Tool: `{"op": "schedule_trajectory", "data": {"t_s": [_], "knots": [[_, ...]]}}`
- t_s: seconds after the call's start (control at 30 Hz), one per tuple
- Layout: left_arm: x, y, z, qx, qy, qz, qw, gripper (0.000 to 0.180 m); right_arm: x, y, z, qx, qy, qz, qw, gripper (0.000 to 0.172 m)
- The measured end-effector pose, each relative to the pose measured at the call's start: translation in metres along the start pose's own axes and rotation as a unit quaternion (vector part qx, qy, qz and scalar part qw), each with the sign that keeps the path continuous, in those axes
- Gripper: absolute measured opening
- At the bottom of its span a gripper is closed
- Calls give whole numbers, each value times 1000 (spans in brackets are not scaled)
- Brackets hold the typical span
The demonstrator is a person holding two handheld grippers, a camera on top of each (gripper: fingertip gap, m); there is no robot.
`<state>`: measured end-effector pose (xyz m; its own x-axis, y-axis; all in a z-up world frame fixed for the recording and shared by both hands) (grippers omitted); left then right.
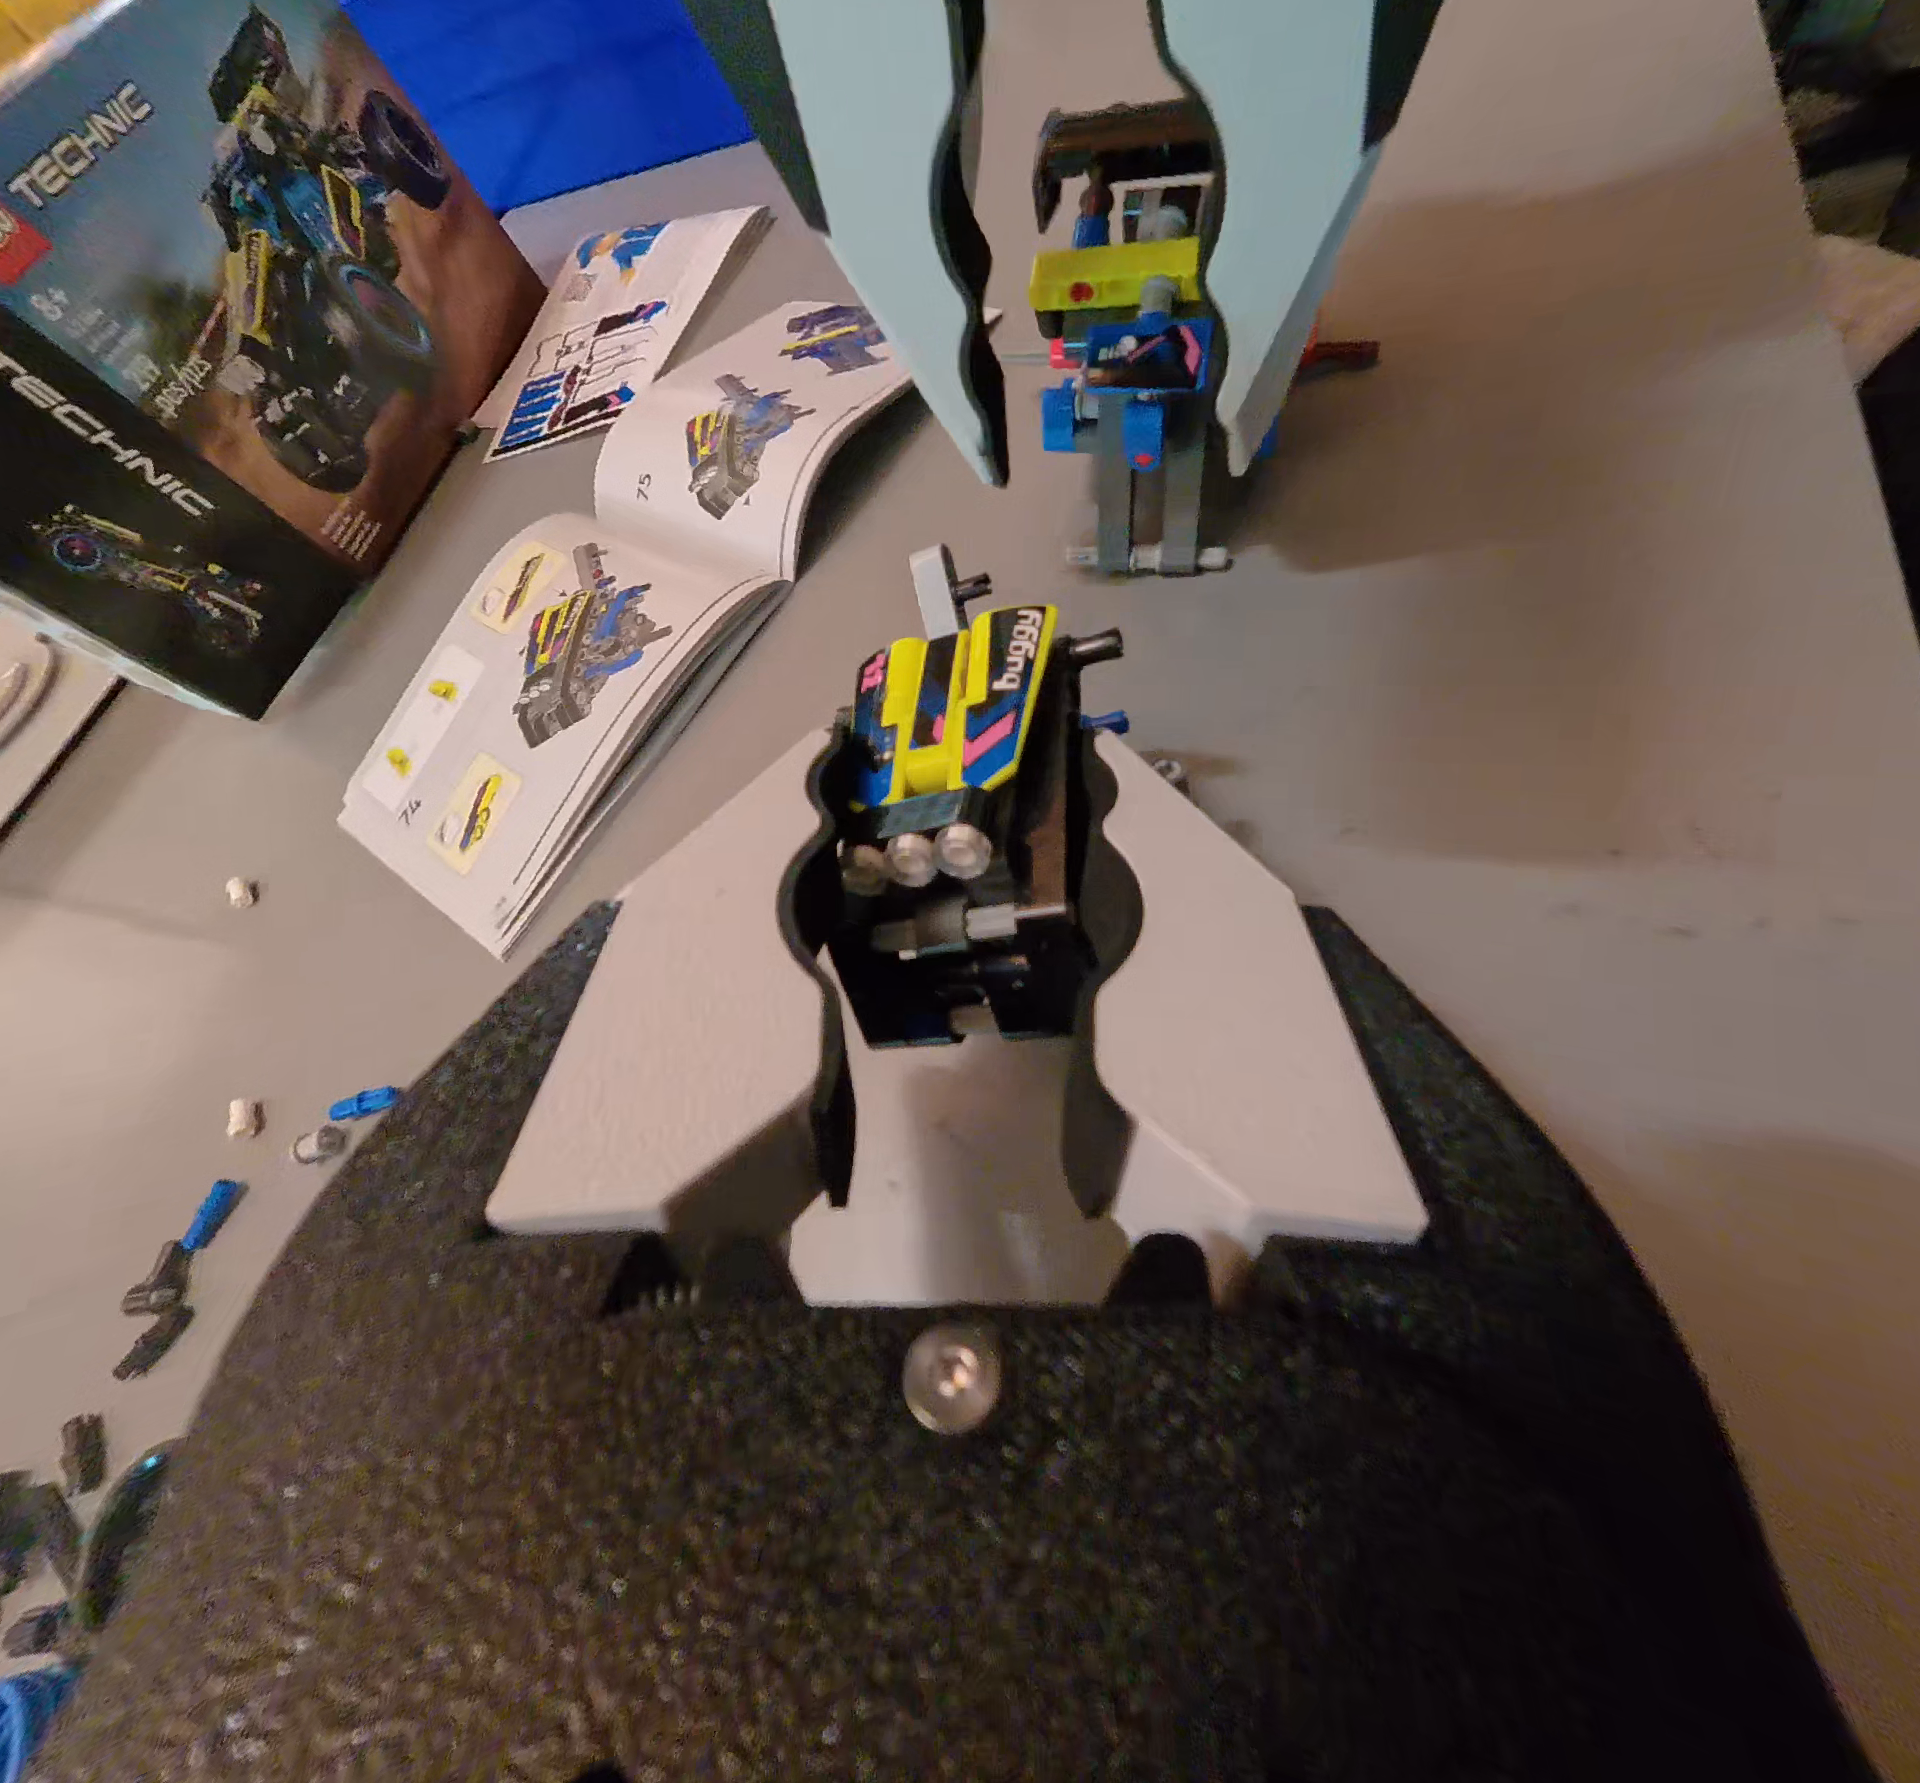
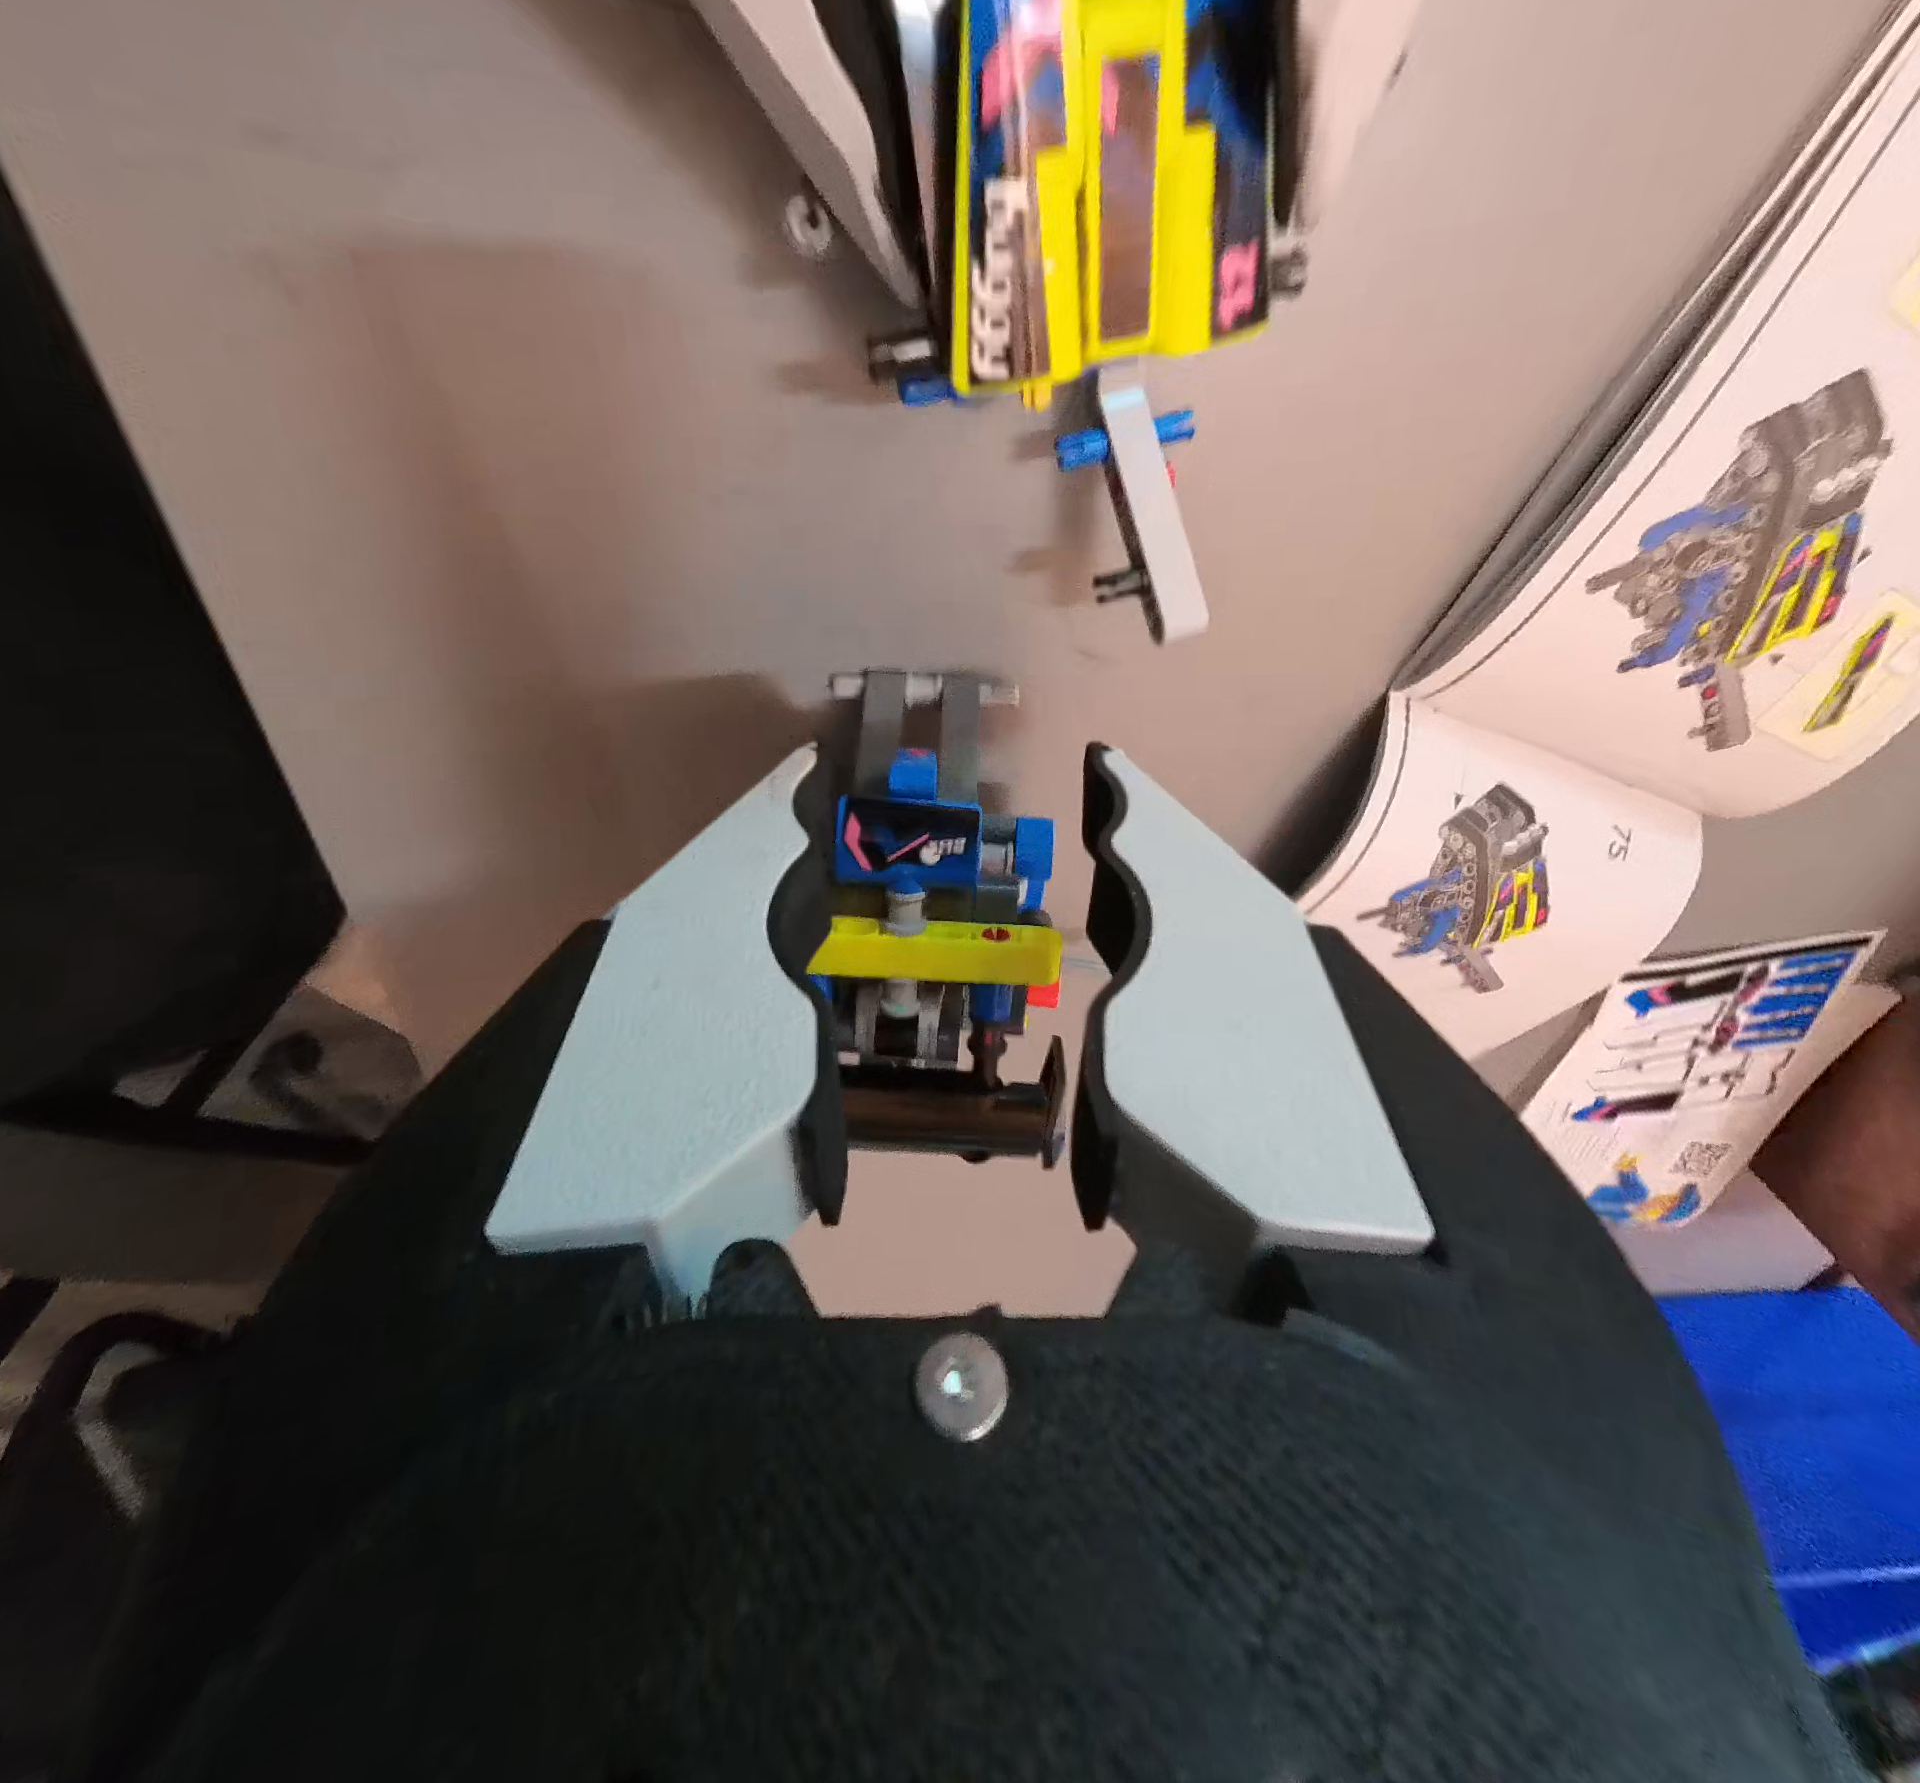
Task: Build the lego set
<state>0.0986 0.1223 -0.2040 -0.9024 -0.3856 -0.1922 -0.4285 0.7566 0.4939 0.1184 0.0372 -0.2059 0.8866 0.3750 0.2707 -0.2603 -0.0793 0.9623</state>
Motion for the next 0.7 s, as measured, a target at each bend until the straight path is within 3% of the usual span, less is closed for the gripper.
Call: {"op": "schedule_trajectory", "data": {"t_s": [0.07, 0.27, 0.4, 0.57, 0.7], "knots": [[0, 1, -1, 8, 4, 4, 1000, 39, 0, -4, 9, -32, 8, 0, 999, 39], [-3, 1, -5, 22, 7, 2, 1000, 39, -6, -7, 12, -38, -8, -12, 999, 24], [0, -2, -12, 37, -10, 7, 999, 40, -5, -6, 17, -31, 4, 23, 999, 24], [0, -5, -29, 79, -48, -6, 996, 39, -8, 13, 10, 77, 8, 128, 989, 24], [3, -5, -44, 93, -96, -9, 991, 39, -14, 29, 7, 188, 6, 244, 951, 23]]}}
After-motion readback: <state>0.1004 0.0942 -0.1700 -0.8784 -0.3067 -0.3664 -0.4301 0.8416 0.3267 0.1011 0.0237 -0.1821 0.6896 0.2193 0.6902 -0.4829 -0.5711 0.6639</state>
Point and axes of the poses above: each gripper's, where its closed fingertips meet, y back along the fingers, z out of its underside, x = y × z across the jaws, the point moved 2 cm from there along y, back along the fingers, and after that the axes turned 12 degrees about z, right-handed, at the moved point
